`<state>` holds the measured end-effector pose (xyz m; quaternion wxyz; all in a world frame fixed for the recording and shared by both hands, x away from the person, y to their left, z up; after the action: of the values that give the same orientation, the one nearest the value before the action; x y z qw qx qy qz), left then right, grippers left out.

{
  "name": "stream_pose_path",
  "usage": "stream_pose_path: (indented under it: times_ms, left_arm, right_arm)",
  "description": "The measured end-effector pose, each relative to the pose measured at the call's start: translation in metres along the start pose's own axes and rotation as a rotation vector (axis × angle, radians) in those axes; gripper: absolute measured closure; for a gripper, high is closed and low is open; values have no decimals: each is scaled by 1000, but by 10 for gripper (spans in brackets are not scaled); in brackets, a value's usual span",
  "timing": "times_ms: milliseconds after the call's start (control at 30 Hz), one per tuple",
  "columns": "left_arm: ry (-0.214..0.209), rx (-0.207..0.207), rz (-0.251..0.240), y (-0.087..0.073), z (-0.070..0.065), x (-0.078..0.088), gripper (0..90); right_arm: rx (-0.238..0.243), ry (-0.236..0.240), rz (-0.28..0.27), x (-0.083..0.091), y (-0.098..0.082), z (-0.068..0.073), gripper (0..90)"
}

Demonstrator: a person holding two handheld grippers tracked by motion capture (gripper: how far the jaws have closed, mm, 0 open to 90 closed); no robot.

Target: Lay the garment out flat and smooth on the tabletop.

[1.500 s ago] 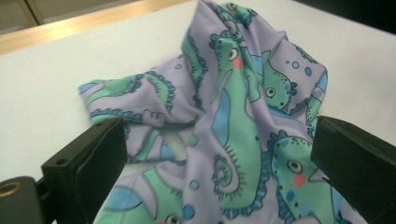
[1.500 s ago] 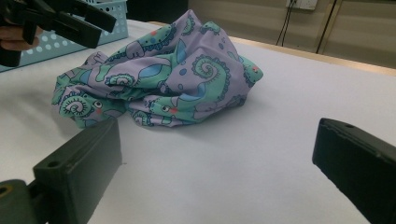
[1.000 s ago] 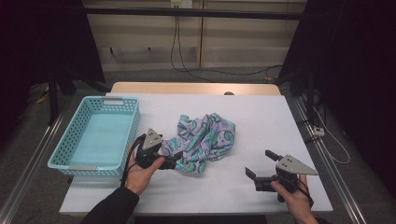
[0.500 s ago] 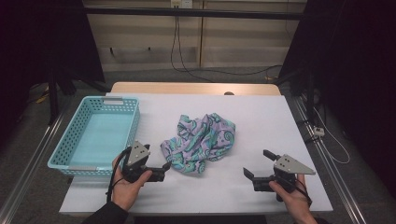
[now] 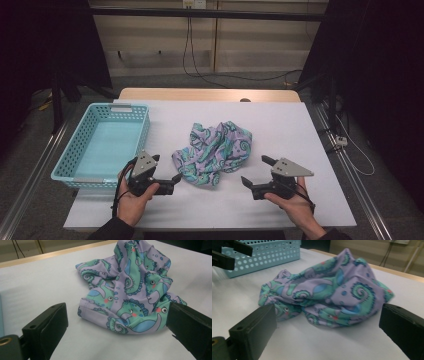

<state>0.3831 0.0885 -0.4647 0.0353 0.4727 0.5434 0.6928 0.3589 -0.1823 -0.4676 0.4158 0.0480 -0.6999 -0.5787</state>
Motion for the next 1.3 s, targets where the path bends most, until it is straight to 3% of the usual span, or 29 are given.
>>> stream_pose_path:
  times_ms: [133, 300, 367, 633, 933, 1000, 1067, 1167, 1300]
  left_arm:
    - [30, 38, -16, -4, 5, 5, 39]
    - [35, 16, -12, -4, 3, 6, 41]
    - [34, 12, -8, -5, 2, 6, 42]
    - [30, -23, 21, -8, -2, 0, 42]
    - [19, -11, 21, -8, -1, 0, 41]
    - [-19, 29, 22, -9, -1, 0, 36]
    - [10, 22, 21, -9, 1, -1, 39]
    - [4, 32, 16, -8, 1, -1, 38]
    - [6, 1, 28, -8, -3, -5, 39]
  right_arm:
    - [15, 62, 36, -22, 3, 20, 42]
    - [106, 104, 83, -44, 9, 44, 99]
    - [140, 141, 105, -50, 12, 54, 144]
    - [166, 233, 176, -76, 15, 81, 216]
    - [187, 253, 194, -97, 27, 92, 249]
    - [197, 247, 210, -103, 27, 94, 263]
    - [212, 228, 222, -110, 27, 94, 259]
    - [231, 216, 252, -118, 24, 94, 258]
    - [231, 208, 288, -128, 18, 92, 245]
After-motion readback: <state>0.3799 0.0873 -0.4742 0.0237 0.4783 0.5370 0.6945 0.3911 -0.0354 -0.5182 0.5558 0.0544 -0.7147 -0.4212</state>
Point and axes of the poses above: each handheld gripper's, and its own axes: x roughly backward along the jaws, y roughly out of its top, z roughly to its left, the point moved 9 cm from there along -x, roughly forward along the jaws, and after that the axes turned 11 degrees about z, right-handed, at the moved point
